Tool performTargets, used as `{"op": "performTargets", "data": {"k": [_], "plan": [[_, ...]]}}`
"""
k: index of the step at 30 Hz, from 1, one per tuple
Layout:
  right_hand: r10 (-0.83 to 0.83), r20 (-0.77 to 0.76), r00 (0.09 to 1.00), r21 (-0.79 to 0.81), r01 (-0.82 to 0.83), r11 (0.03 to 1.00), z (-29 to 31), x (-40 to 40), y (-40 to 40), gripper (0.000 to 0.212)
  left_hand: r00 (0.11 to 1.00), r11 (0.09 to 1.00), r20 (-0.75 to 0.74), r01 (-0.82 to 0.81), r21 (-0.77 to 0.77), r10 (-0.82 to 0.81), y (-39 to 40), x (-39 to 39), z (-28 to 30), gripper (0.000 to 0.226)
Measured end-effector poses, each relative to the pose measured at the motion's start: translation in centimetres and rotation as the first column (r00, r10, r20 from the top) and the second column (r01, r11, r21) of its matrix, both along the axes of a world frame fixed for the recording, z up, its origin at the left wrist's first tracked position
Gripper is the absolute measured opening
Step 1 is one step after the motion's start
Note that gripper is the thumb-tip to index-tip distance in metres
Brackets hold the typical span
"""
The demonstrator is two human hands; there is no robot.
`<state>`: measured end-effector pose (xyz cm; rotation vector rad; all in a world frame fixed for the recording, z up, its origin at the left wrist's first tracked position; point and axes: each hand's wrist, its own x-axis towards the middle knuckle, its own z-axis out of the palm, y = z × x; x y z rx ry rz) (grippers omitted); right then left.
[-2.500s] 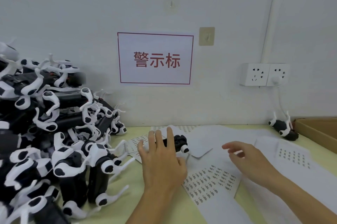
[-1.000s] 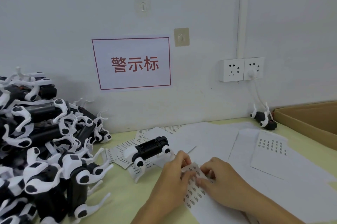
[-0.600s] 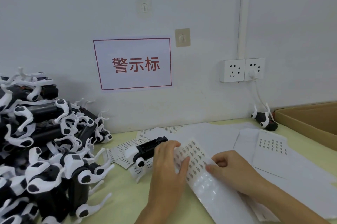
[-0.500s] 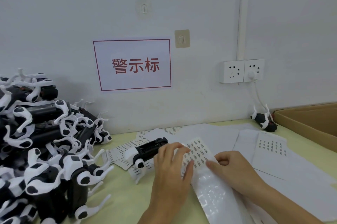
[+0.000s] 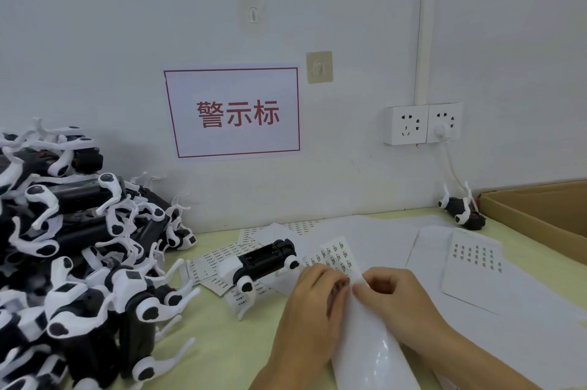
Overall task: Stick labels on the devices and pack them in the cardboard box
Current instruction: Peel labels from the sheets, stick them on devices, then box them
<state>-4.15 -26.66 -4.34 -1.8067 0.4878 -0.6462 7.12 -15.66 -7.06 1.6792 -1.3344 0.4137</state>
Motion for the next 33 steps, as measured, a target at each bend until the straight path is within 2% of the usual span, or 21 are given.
{"op": "performTargets", "data": {"k": [8,13,17,22,27,33], "plan": [[-0.057,-0.026,0.998,-0.284,0.047,0.958,-0.9,0.3,0.6,0.028,0.999,0.999,-0.025,0.022,0.046,-0.021,0.0,0.2,-0.1,0.014],[-0.076,-0.017,0.997,-0.372,0.064,0.926,-1.0,0.3,0.6,0.035,1.0,0.998,-0.012,0.015,0.069,-0.014,-0.1,0.1,-0.3,0.013],[-0.073,-0.004,0.997,-0.362,0.066,0.93,-1.1,0.5,0.7,0.037,0.999,0.999,-0.043,0.003,0.053,0.0,-0.2,0.2,-0.3,0.01],[-0.066,-0.02,0.998,-0.326,0.056,0.944,-1.1,0.6,0.7,0.027,0.976,1.0,-0.216,0.005,0.008,-0.003,-0.3,0.6,-0.1,0.011],[-0.082,-0.011,0.997,-0.277,0.076,0.958,-1.0,0.5,0.6,0.025,0.977,0.997,-0.203,0.075,0.006,-0.072,-0.2,0.6,-0.2,0.006],[-0.072,-0.033,0.997,-0.285,0.059,0.957,-0.9,0.4,0.6,0.022,0.97,0.997,-0.234,0.075,0.018,-0.069,-0.3,0.9,-0.2,0.014]]}}
